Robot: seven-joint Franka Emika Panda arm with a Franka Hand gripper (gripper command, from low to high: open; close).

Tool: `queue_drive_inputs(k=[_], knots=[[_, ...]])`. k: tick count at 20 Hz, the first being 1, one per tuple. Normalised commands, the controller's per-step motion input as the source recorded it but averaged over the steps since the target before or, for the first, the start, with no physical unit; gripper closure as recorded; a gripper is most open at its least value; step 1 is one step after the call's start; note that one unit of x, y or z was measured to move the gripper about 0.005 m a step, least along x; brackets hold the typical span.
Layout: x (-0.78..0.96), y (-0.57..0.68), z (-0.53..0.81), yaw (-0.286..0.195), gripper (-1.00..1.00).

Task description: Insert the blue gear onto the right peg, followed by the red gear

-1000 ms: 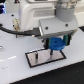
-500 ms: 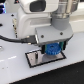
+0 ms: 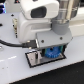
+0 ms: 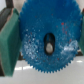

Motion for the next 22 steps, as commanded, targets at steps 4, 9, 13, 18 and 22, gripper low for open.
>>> queue_drive_inputs(k=[4,9,13,18,22], knots=[[0.1,0.01,-0.16,0.0,1.0],[0.01,0.08,0.11,0.0,-1.0],[-0.04,0.09,0.4,0.0,-1.0],[-0.17,0.08,0.45,0.0,-1.0],[-0.37,0.17,0.35,0.0,-1.0]])
